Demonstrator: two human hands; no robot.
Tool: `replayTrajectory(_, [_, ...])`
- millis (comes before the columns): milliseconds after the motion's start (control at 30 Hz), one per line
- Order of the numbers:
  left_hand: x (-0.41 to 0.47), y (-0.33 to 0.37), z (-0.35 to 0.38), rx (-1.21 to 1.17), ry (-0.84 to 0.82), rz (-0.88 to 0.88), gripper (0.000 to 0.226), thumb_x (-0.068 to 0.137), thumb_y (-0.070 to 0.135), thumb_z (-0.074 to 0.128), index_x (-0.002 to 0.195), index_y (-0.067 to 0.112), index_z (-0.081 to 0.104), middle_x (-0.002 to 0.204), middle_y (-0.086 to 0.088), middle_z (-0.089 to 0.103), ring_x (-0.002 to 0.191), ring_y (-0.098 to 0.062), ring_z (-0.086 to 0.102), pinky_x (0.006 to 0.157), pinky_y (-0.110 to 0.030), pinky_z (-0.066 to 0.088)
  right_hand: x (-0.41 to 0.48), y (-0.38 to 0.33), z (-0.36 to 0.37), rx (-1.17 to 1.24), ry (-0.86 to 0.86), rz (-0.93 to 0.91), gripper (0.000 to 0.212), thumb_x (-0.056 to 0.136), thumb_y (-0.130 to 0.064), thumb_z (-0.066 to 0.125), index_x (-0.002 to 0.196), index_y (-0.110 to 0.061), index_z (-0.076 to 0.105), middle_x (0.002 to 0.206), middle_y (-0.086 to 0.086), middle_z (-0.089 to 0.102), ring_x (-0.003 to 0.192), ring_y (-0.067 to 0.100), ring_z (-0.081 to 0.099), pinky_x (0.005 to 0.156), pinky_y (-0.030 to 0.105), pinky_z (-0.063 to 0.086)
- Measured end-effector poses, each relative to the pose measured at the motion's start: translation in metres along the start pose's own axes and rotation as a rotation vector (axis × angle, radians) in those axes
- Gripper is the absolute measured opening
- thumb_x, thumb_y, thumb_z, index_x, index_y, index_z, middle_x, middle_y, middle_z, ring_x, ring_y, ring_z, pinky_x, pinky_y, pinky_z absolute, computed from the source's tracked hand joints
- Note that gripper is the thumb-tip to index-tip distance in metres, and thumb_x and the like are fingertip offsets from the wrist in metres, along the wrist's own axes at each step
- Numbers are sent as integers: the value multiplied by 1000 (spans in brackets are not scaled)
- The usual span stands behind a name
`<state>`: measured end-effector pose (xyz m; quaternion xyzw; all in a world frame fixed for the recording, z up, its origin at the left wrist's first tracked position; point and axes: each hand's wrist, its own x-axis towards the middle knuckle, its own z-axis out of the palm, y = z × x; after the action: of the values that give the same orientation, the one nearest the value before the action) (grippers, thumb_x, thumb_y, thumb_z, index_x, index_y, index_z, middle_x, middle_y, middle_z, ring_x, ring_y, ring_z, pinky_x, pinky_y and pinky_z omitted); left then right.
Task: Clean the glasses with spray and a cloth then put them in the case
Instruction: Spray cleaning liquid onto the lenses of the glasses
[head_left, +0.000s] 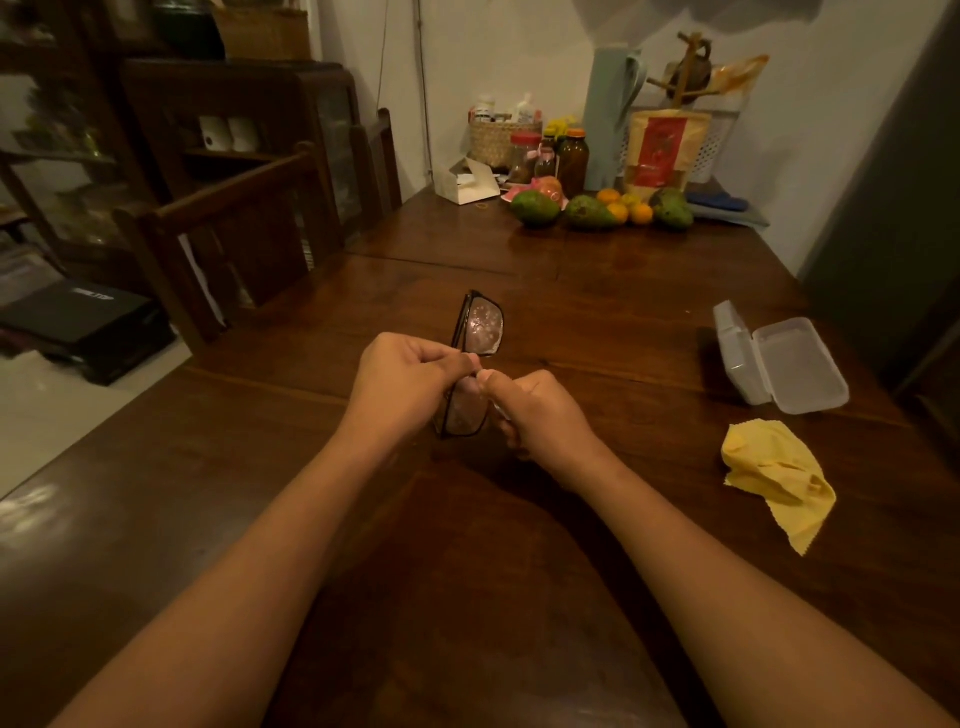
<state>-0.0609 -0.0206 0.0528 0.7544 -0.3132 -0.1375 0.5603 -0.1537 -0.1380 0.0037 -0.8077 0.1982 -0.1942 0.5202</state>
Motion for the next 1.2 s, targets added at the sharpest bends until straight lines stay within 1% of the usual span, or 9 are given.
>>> replayTrajectory(167, [1, -2, 0, 15, 32, -24, 13, 81, 25, 73, 74, 16, 79, 64, 1, 74, 59, -9, 68, 52, -19, 51, 2, 0, -1, 39, 15, 17, 62, 72, -73, 48, 40, -19, 46, 42, -3, 43, 37, 12, 35, 49, 28, 30])
replayTrajectory(300, [1, -2, 0, 16, 40, -23, 16, 83, 24, 72, 71, 16, 79, 54, 7, 71, 49, 0, 62, 43, -10, 42, -1, 1, -1, 35, 25, -14, 66, 75, -75, 47, 39, -20, 47, 41, -5, 43, 36, 10, 34, 48, 26, 30])
replayTrajectory(500, [2, -1, 2, -4, 47, -60, 14, 83, 18, 70, 74, 12, 78, 60, 0, 71, 44, 3, 58, 39, -9, 40, -1, -2, 2, -183, -10, -20, 64, 71, -76, 42, 40, -20, 45, 39, -6, 41, 40, 16, 38, 55, 43, 37])
replayTrajectory(600, [3, -3, 0, 20, 64, -50, 15, 83, 19, 69, 73, 13, 78, 62, -2, 71, 43, 4, 56, 38, -8, 37, 1, -2, 4, -258, -4, -5, 65, 70, -78, 40, 40, -20, 45, 40, -7, 41, 41, 14, 39, 57, 40, 37])
replayTrajectory(700, [4, -6, 0, 26, 90, -43, 17, 82, 23, 71, 70, 15, 79, 57, 2, 71, 44, 1, 58, 39, -9, 39, -3, 0, 1, -118, -17, -31, 67, 74, -79, 43, 42, -19, 47, 41, -5, 42, 40, 13, 37, 56, 36, 35])
replayTrajectory(867, [8, -12, -3, 33, 95, -20, 21, 84, 26, 68, 68, 18, 78, 66, 5, 74, 65, -7, 69, 58, -20, 48, -7, 6, -23, 189, -6, -30, 61, 81, -70, 50, 64, -11, 55, 55, 0, 49, 48, 13, 43, 49, 21, 39])
replayTrajectory(967, [11, -15, -6, 108, 102, 15, 23, 86, 29, 66, 68, 19, 77, 71, 2, 74, 73, -17, 70, 62, -24, 47, -1, 16, -42, 213, 70, -68, 36, 94, -47, 56, 81, -14, 58, 64, -4, 60, 61, 10, 56, 65, 21, 45])
replayTrajectory(1067, [13, -17, -8, 151, 80, 55, 23, 88, 29, 64, 70, 20, 76, 71, 3, 74, 74, -15, 70, 63, -25, 49, 6, 26, -53, 127, 107, -25, 22, 103, -42, 42, 110, -26, 54, 93, -7, 73, 93, 6, 66, 84, 28, 42])
replayTrajectory(1200, [14, -20, -9, 181, 11, 90, 23, 88, 27, 64, 68, 20, 75, 67, 5, 73, 67, -7, 68, 60, -25, 51, 11, 31, -54, 70, 108, 16, 16, 100, -52, 35, 107, -42, 45, 125, -5, 57, 117, 14, 58, 101, 34, 41])
